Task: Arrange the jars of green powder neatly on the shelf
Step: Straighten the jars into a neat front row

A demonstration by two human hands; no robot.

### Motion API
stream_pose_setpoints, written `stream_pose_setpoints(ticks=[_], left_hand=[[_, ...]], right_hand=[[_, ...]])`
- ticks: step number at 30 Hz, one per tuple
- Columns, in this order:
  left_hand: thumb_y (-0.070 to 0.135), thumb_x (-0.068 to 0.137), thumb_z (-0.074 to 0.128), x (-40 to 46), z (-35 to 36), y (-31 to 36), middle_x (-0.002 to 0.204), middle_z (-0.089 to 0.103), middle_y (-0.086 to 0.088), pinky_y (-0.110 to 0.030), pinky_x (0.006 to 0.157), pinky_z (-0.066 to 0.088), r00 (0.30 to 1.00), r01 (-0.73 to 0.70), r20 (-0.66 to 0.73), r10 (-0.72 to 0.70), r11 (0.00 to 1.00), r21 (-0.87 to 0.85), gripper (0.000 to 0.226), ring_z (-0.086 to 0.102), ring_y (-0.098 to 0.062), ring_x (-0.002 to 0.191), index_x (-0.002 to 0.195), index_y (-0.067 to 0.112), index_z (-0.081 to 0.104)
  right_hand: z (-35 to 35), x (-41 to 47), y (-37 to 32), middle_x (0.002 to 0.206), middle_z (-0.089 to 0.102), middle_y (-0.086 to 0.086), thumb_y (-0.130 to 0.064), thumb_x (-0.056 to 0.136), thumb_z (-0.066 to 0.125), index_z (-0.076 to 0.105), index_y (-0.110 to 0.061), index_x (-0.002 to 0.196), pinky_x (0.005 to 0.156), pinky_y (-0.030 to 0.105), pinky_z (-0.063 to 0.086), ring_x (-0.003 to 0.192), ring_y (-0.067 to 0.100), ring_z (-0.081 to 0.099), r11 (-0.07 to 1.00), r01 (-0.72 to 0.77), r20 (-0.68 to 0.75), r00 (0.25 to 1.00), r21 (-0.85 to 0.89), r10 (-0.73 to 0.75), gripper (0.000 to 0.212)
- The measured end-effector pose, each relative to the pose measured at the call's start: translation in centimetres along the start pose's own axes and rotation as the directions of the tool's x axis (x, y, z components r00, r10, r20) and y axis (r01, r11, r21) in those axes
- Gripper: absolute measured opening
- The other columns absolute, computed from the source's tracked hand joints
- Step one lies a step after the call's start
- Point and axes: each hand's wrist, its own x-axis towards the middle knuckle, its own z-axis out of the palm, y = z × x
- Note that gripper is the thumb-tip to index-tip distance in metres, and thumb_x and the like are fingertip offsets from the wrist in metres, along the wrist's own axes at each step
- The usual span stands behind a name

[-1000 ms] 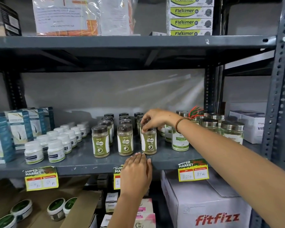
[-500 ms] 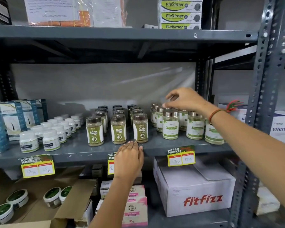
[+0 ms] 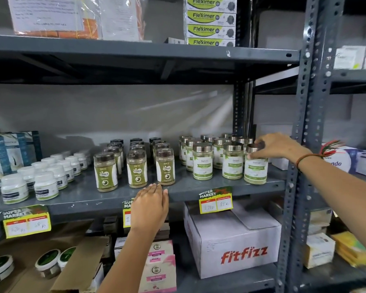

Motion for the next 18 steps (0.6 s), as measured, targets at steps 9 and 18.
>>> stream_pose_setpoints(ticks=[9,18], left_hand=[[0.031,0.089,0.054,0.0,0.1,0.2,0.103,0.070,-0.011,-0.037,0.084,0.049,0.999,0.004,-0.034,-0.004,1.000,0.001,0.033,0.065,-0.025,0.096,0.103,0.006,0.070],[0.032,0.089,0.051,-0.1,0.1,0.2,0.101,0.071,-0.010,-0.036,0.081,0.051,0.997,-0.014,-0.073,0.015,1.000,0.014,0.033,0.065,-0.025,0.094,0.100,0.007,0.071]], right_hand=[[0.1,0.9,0.2,0.140,0.059,0.002,-0.052,0.074,0.076,0.054,-0.021,0.140,0.108,0.040,0.042,0.126,0.026,0.055,0.988,-0.054,0.003,0.999,0.144,0.055,0.076],[0.5,2.2,0.6,0.141,0.059,0.004,-0.037,0.080,0.078,0.054,-0.016,0.140,0.109,0.039,0.041,0.128,0.025,0.054,0.973,-0.079,0.008,0.997,0.217,0.079,0.068]])
